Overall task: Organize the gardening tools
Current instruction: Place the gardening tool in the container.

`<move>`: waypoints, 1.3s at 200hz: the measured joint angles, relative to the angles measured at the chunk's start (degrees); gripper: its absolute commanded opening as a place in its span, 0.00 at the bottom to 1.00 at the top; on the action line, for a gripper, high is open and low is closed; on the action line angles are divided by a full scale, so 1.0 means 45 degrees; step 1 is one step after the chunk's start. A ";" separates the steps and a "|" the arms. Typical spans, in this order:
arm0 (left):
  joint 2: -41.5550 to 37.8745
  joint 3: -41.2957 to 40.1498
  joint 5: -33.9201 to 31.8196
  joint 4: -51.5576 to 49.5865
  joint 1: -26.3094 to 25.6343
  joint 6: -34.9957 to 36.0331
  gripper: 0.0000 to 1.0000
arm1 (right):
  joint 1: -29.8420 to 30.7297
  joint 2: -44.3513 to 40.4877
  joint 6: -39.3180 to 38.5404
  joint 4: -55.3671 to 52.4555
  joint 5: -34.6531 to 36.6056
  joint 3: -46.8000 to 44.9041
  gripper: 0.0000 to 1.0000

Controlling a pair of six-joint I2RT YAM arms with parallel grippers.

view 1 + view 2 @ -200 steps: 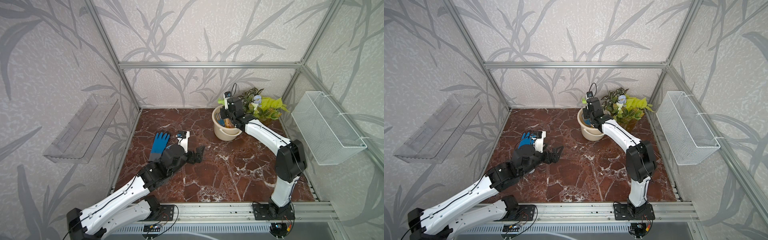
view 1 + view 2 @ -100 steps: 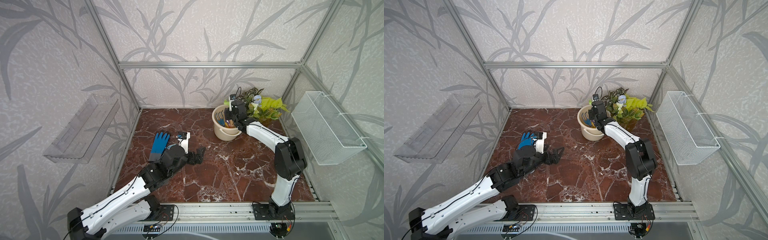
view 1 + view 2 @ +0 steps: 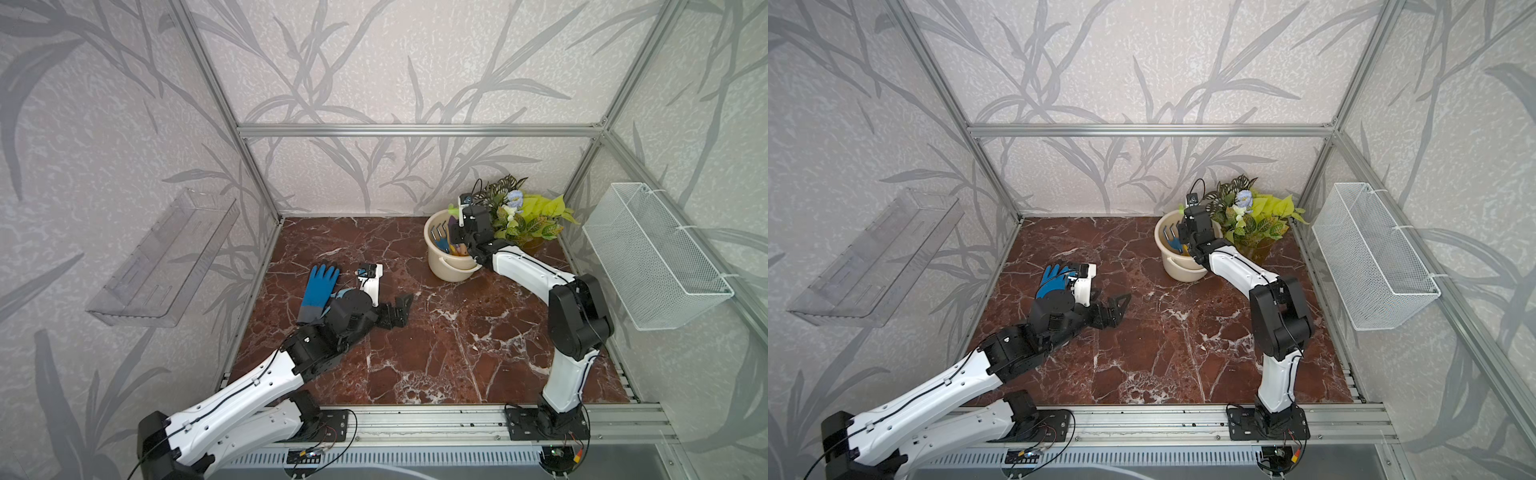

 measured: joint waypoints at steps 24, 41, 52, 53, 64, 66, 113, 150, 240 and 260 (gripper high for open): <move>0.0000 0.0000 0.0049 0.0024 0.0000 -0.0010 1.00 | -0.0005 0.0151 0.0078 0.0000 0.0005 -0.0053 0.21; 0.0005 0.0000 0.0073 0.0024 0.0000 -0.0044 1.00 | -0.0005 0.0272 0.0097 0.0000 0.0010 -0.0058 0.23; 0.0015 0.0000 0.0087 0.0024 0.0000 -0.0053 1.00 | -0.0005 0.0311 0.0107 0.0000 0.0005 -0.0068 0.28; 0.0015 0.0000 0.0087 0.0024 0.0000 -0.0058 1.00 | -0.0005 0.0311 0.0117 0.0000 0.0010 -0.0068 0.28; 0.0044 0.0000 0.0087 0.0024 0.0005 -0.0058 1.00 | -0.0005 0.0311 0.0136 0.0000 0.0005 -0.0083 0.32; 0.0053 0.0000 0.0087 0.0024 0.0000 -0.0058 1.00 | -0.0005 0.0311 0.0131 0.0000 0.0010 -0.0083 0.32; 0.0175 0.0000 0.0097 0.0024 0.0000 -0.0053 1.00 | -0.0010 0.0296 0.0165 0.0000 0.0000 -0.0107 0.39; 0.0238 0.0000 0.0087 0.0024 0.0000 -0.0053 1.00 | -0.0010 -0.0107 0.0262 -0.0063 -0.0257 -0.0253 0.45; 0.0845 0.0330 -0.0515 -0.0136 0.0005 -0.0092 1.00 | 0.0155 -0.1865 0.0704 -0.1263 -0.0714 0.0214 0.80; 0.1132 0.0646 -0.0840 -0.0228 0.0053 -0.0102 1.00 | 0.0219 -0.2229 0.0918 -0.1787 -0.0865 0.0238 0.87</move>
